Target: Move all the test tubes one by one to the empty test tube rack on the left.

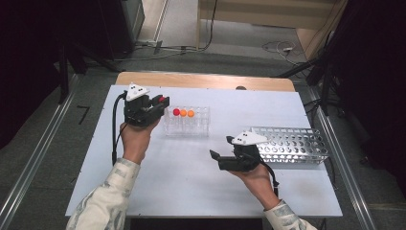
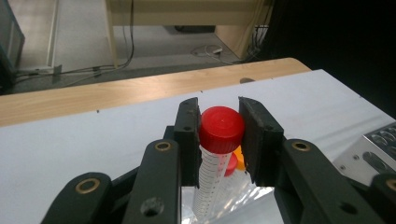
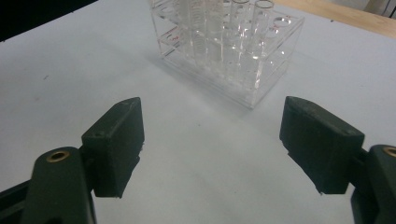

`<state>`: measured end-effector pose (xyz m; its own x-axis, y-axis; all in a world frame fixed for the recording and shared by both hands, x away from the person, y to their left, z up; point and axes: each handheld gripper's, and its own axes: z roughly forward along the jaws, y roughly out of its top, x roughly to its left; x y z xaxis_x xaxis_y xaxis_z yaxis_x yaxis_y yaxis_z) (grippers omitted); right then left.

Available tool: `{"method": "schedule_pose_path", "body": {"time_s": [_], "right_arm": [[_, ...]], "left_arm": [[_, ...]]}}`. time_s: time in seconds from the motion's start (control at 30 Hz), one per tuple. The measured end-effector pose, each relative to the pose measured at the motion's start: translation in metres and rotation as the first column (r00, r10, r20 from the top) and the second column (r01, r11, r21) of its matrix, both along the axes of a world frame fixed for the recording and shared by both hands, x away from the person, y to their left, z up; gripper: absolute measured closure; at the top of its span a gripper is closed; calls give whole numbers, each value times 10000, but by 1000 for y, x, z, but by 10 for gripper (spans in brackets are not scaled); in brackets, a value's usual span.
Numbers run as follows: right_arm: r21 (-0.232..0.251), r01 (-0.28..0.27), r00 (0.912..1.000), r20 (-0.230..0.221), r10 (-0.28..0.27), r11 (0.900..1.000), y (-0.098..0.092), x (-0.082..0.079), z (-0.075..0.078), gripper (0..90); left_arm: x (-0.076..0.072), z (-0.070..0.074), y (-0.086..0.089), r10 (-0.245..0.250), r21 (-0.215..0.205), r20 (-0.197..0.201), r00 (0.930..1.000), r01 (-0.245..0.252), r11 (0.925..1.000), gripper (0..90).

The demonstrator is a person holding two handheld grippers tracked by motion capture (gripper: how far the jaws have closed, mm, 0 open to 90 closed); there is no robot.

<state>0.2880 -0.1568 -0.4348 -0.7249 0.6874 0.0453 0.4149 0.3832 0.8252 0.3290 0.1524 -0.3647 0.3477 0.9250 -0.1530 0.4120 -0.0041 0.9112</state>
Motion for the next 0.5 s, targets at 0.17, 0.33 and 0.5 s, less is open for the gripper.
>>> {"method": "schedule_pose_path", "body": {"time_s": [0.17,0.33,0.5], "right_arm": [[51,61,10000,-14,-61,10000,-2,0,0,205],[98,140,9999,35,-140,9999,-5,0,1,207],[135,193,9998,-6,-193,9997,-7,1,1,208]], "left_arm": [[9,-1,-2,172,-12,67,9998,-172,9999,700],[17,-9,-5,338,340,-30,9994,-337,9989,700],[19,-17,-9,344,380,-69,9994,-341,9987,700]]}}
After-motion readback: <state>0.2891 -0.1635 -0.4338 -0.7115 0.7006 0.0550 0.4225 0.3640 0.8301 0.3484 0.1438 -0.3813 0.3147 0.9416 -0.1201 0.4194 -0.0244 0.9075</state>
